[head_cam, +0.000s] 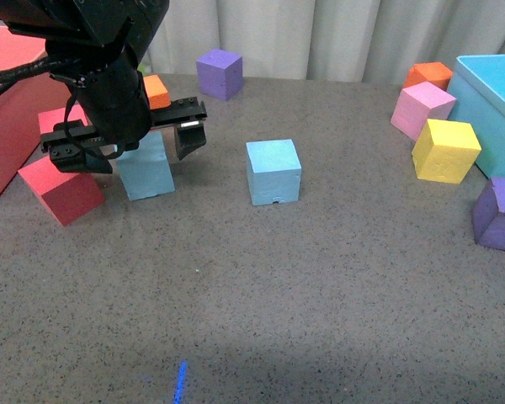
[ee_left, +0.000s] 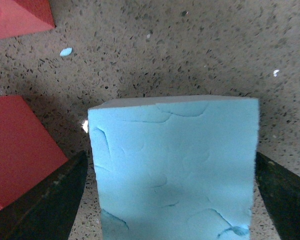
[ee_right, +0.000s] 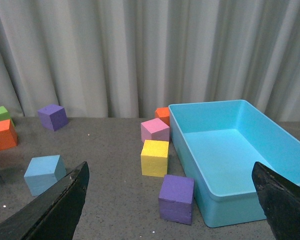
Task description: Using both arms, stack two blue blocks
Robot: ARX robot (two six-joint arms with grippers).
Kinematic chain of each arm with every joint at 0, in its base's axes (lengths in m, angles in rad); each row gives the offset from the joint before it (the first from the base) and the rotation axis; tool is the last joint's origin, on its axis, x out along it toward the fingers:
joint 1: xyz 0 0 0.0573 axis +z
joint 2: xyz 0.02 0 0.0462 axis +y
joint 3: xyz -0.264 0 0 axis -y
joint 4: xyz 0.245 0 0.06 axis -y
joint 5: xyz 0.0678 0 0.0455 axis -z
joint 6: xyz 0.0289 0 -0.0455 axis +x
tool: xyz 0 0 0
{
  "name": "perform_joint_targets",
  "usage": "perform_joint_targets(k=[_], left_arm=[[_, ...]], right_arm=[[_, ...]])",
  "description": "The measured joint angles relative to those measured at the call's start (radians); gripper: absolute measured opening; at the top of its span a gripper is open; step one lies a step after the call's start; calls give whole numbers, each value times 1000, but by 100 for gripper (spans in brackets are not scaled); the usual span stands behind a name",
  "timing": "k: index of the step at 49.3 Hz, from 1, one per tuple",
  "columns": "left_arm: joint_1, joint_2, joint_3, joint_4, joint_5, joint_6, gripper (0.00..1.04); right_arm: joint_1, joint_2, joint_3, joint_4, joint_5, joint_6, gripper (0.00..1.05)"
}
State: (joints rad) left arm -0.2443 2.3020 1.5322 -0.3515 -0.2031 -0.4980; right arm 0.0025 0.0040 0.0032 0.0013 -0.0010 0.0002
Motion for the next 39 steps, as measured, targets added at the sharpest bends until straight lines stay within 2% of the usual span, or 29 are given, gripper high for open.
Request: perform_joint_targets(k=[9,14,24,39], left_arm=[[0,18,14,-23,-1,-3,64],[-3,11,15,-26,-3,-1,54],[-60,-89,-1,-31,-22,2,48],[-249,-122,102,-137,-37,-76,48]], right_arm=[[0,0,0,0,0,0,95],[0,0,0,0,0,0,95],[0,0,0,0,0,0,95],[0,0,0,0,0,0,95]])
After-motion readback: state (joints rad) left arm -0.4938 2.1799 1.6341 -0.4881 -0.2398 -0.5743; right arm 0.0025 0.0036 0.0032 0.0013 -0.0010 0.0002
